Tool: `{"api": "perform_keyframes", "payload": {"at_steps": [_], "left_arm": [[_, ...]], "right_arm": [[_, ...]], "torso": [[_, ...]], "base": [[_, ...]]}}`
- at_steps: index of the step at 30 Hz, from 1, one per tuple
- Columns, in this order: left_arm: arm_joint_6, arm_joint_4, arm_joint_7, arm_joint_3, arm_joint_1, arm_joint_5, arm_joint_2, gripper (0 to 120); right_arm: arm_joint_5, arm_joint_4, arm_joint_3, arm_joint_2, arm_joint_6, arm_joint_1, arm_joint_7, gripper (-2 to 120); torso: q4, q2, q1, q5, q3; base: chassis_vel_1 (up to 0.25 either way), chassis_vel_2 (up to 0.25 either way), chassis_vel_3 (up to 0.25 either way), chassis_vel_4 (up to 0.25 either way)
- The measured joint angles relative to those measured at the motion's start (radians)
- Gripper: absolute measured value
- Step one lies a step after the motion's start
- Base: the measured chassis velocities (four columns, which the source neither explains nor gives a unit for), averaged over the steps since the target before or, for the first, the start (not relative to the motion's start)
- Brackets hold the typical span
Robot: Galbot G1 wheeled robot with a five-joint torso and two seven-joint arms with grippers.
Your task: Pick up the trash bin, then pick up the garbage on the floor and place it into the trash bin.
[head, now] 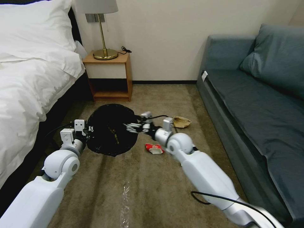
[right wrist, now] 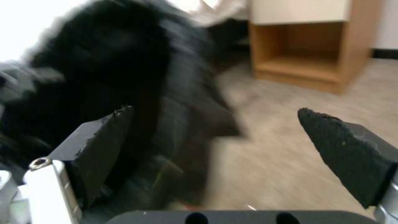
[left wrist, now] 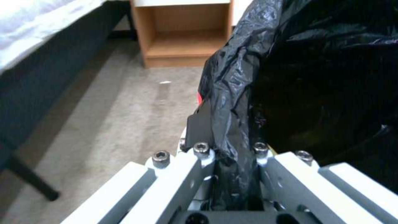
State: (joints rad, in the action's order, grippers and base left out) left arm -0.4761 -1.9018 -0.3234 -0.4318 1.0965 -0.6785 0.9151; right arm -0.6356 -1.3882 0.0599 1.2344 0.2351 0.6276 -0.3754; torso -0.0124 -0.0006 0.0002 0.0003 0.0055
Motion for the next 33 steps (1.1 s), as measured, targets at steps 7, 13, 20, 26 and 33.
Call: {"api": "perform_keyframes", "payload": {"at_steps": [7,13,20,26,33], "left_arm": [[-0.081,0.019,-0.071,-0.027,0.011,-0.025,-0.031,2],[-0.088,0.042,-0.069,-0.033,0.012,-0.038,-0.03,2],[-0.068,0.07,-0.032,-0.025,0.009,-0.027,-0.01,2],[-0.048,0.087,-0.003,-0.013,0.003,-0.015,0.002,2],[-0.031,0.096,0.013,-0.012,0.005,-0.01,0.002,2]], "right_arm": [[0.204,0.223,0.017,-0.141,-0.042,-0.036,-0.139,100],[0.39,0.384,0.044,-0.211,-0.083,-0.059,-0.274,100],[0.519,0.501,0.048,-0.225,-0.134,-0.073,-0.338,100],[0.594,0.614,0.023,-0.2,-0.169,-0.086,-0.407,100],[0.638,0.709,-0.005,-0.156,-0.193,-0.107,-0.422,100]], "torso": [[0.0002,0.0,0.0,0.0002,0.0],[0.0002,0.0,0.0,0.0001,0.0],[0.0001,0.0,0.0,-0.0001,0.0],[0.0002,0.0,0.0,-0.0002,0.0],[0.0002,0.0,0.0,-0.0003,0.0]], "base": [[0.0,0.0,0.0,0.0],[0.0,0.0,0.0,0.0],[0.0,0.0,0.0,0.0],[0.0,0.0,0.0,0.0],[0.0,0.0,0.0,0.0]]}}
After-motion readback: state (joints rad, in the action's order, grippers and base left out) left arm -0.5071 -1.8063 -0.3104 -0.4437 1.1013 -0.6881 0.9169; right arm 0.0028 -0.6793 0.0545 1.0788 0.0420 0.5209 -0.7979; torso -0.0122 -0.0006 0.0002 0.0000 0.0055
